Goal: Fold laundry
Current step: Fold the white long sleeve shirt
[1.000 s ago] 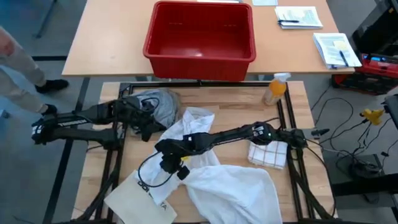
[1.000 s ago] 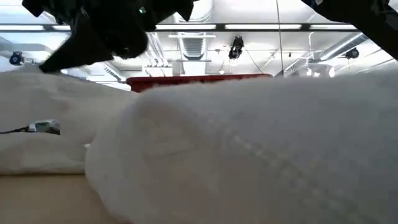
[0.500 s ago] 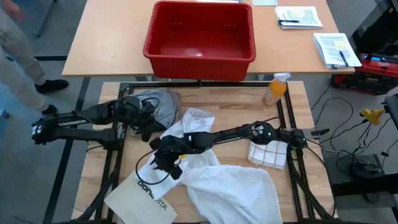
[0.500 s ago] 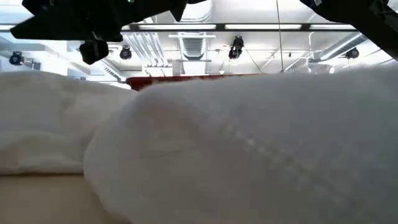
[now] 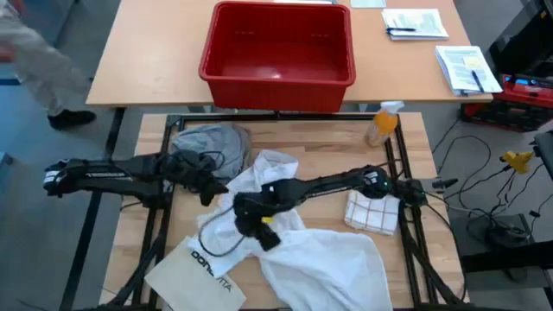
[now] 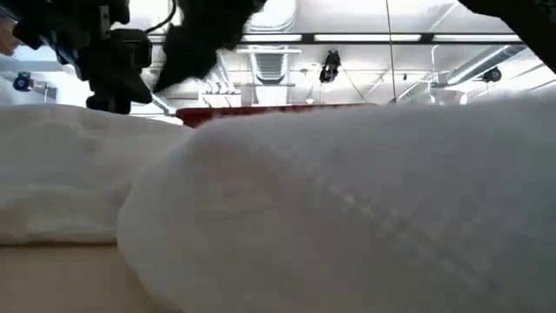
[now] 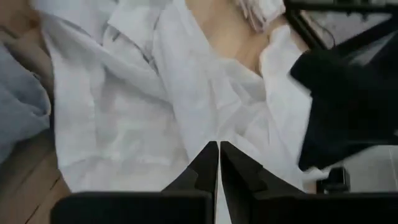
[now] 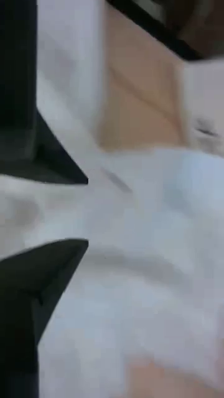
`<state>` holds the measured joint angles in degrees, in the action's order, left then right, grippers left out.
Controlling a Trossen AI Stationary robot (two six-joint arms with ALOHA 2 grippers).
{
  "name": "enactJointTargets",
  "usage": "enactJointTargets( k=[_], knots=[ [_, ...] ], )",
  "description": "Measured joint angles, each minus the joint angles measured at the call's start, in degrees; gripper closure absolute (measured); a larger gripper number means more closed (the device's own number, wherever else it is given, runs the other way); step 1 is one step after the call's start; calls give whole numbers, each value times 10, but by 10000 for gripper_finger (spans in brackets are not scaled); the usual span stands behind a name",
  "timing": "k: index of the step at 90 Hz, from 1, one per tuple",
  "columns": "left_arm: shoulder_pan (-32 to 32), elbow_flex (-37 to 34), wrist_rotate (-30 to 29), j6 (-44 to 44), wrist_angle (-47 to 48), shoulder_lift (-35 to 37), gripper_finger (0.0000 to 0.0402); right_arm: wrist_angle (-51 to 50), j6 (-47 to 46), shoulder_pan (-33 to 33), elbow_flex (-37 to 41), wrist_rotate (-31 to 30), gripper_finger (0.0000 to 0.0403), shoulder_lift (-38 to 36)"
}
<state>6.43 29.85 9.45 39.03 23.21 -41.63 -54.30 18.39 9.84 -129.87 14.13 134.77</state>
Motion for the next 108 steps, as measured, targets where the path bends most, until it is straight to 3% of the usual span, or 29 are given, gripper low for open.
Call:
enactJointTargets(
  k=[19, 28, 43, 59, 88, 98, 108],
  knots=[
    [-5, 0, -12, 20, -41, -37, 402, 2, -57, -27, 77, 14, 375, -54],
    [-5, 0, 23, 14, -82, -76, 402, 33, -65, -58, 135, 11, 387, -111],
    [-6, 0, 14, 27, -172, -142, 402, 48, -64, -124, 218, -32, 387, -214],
    [-6, 0, 14, 37, -296, -217, 402, 45, -45, -213, 305, -24, 336, -292],
    [-2, 1, 5, 41, -413, -321, 402, 39, 157, -264, 403, -37, 144, -307],
    [0, 1, 5, 41, -440, -334, 402, 42, 250, -284, 417, -43, 131, -308],
    [5, 1, 4, 41, -471, -341, 402, 44, 340, -311, 430, -37, 162, -306]
  ],
)
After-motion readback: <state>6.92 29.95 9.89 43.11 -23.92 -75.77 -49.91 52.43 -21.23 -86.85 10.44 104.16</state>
